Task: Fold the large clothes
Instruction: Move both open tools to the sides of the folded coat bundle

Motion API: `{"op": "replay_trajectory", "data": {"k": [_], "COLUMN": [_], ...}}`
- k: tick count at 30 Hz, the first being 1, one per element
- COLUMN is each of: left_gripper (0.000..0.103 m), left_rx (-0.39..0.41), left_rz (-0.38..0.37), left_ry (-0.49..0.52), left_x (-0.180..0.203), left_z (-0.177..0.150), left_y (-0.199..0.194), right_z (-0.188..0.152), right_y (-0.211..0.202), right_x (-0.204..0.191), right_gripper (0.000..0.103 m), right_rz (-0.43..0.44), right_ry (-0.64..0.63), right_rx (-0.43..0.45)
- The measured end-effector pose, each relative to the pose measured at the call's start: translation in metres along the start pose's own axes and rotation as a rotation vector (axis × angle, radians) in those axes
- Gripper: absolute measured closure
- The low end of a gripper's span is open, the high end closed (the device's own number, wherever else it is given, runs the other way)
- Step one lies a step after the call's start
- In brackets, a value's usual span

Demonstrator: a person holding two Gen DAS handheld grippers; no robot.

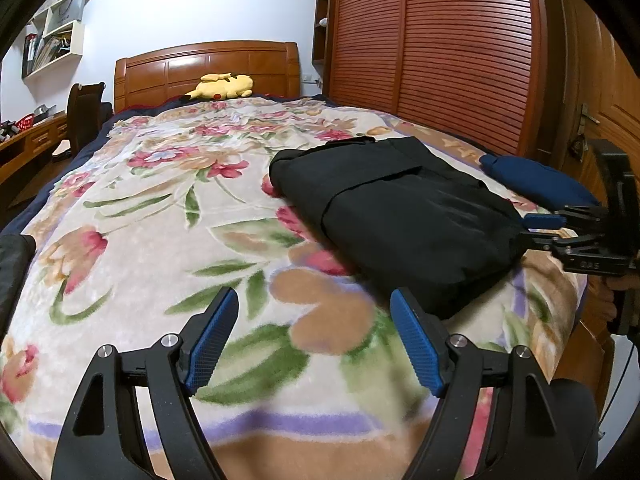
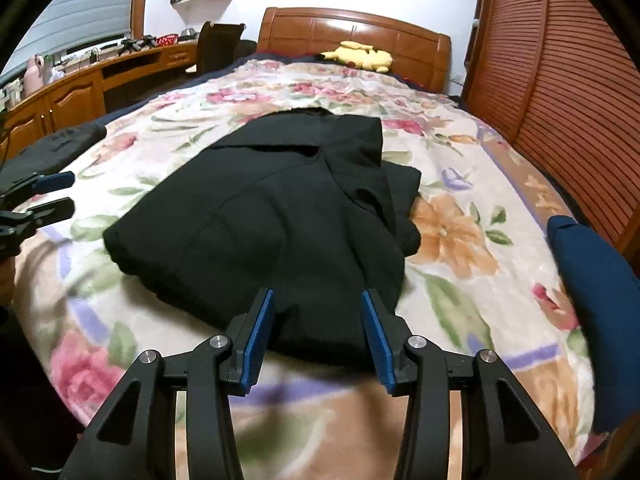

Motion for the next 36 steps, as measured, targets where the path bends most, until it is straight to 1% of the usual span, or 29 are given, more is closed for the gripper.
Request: {"op": "replay_trajectory", "data": {"k": [4,8,14,15,16,17,24,31,36], "left_gripper": [0.024,0.024,0.02,0.012,0.008,0.001,0.001,0.001,0.001], "left_rx": [-0.002,-0.003,0.016,0.014,0.013,0.012,-0.013,-0.066,-0.088], "left_rz": [0.01,0.002,-0.002,-0.003,-0.004,-0.005,0.037,0.062,0.077], "left_ry": [0.011,0.01,0.0,0.0,-0.001,0.0,0.041,0.071,0.088], "left_x": [-0.001,-0.002,-0.004,-0.005,-0.005,-0.006,-0.007,-0.001,0.005], "left_z": [0.006,0.018,0.044,0.048,0.053,0.058,0.086,0.106,0.119], "left_y": [0.001,0.002,0.011,0.014,0.017,0.022,0.063,0.123,0.159], "right_z": [-0.009,-0.024,-0.049,-0.052,-0.053,-0.054,-0.049,-0.046,-0.045], "right_y": [-0.018,-0.032,-0.026,-0.023,-0.02,-0.018,0.005,0.026,0.031], "right_x": [0.004,0.007,0.016,0.017,0.019,0.021,0.024,0.021,0.021], "right_gripper": [0.055,0.055,0.055,0.055,0.055,0.055,0.055,0.055,0.055], "right_rz": [-0.023,-0.026,-0.018,-0.016,-0.011,-0.007,0.029,0.057,0.061], "right_ry": [0.015,0.03,0.064,0.073,0.08,0.088,0.118,0.122,0.136], "right_rx": [0.023,0.032,0.003,0.0,-0.003,-0.003,-0.003,0.001,0.018]}}
Point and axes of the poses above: each gripper's, at about its wrist camera, not at the fingertips, and y roughly the way its jaws point, x to its right, z to its top, the point moved 9 cm from there along y, roughly the way its jaws point, and after that the axes turned 14 degrees about -y, right-handed, at the moved point
